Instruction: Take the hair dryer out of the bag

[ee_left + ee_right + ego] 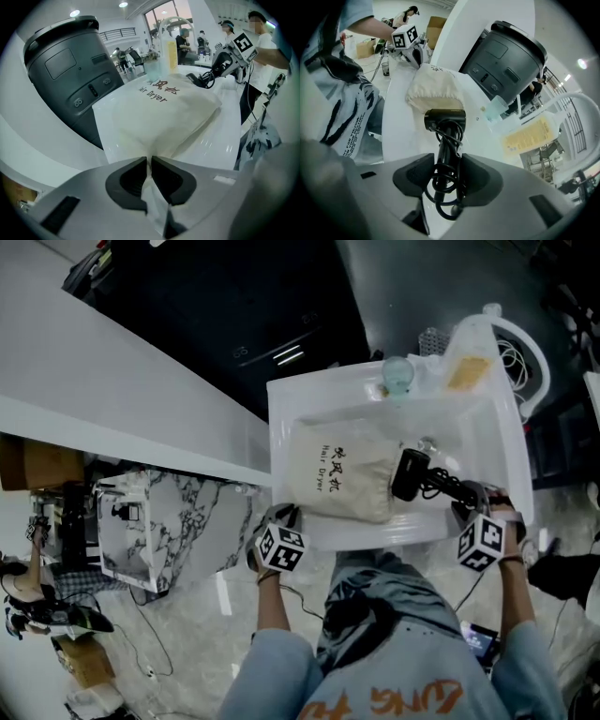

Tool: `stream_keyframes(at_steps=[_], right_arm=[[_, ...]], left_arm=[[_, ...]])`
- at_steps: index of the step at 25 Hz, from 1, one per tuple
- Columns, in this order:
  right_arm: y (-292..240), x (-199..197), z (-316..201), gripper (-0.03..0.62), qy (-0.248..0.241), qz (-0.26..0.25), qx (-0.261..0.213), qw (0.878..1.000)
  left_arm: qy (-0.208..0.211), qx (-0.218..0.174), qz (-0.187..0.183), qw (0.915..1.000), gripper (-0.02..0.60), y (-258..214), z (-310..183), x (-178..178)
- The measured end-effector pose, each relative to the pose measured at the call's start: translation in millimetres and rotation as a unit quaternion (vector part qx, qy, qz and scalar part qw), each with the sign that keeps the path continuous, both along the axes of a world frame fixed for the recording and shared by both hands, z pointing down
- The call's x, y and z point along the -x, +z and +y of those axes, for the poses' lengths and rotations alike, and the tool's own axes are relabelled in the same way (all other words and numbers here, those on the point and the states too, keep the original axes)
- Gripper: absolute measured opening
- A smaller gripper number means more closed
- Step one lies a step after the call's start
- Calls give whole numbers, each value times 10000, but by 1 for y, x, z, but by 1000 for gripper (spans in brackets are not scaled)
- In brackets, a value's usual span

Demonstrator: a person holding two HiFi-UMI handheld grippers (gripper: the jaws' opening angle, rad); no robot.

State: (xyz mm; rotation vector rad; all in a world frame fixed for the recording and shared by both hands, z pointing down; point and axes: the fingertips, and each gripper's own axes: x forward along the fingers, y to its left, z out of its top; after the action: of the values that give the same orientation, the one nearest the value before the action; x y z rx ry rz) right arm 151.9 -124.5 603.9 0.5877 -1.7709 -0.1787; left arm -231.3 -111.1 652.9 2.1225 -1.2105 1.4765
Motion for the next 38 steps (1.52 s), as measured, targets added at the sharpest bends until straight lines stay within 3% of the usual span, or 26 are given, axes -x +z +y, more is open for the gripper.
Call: stream_keyframes(at_steps=[7, 11, 17, 22, 26, 30, 35, 38], right_arm=[[15, -34, 3, 181, 889, -248, 125, 9957], [29, -43, 2, 181, 1621, -307, 279, 9859], [42, -42, -12, 175, 2246, -543, 596, 9711], [57, -44, -20, 173, 2321, -460, 752, 9687], [63, -43, -28, 173, 2320, -447, 832, 9681], [73, -45, -25, 179, 2491, -321, 1084, 9619], [78, -42, -25, 187, 2504, -268, 1228, 9599], [80, -39, -26, 187, 2386, -171, 1201, 9635]], left_arm=[[-135, -168, 269, 9994, 34, -3, -1, 0], [-94, -263, 354, 9990, 40, -9, -1, -4], [105, -424, 710, 9965, 114, -20, 2, -14], [45, -501, 862, 9950, 134, -34, 13, -20], [-58, -865, 1122, 9899, 135, -58, 17, -34], [-185, -1298, 1589, 9785, 135, -85, 17, -59], [-326, -1754, 2758, 9445, 135, -118, 5, -109], [-204, -1775, 3051, 9354, 119, -127, 1, -138]])
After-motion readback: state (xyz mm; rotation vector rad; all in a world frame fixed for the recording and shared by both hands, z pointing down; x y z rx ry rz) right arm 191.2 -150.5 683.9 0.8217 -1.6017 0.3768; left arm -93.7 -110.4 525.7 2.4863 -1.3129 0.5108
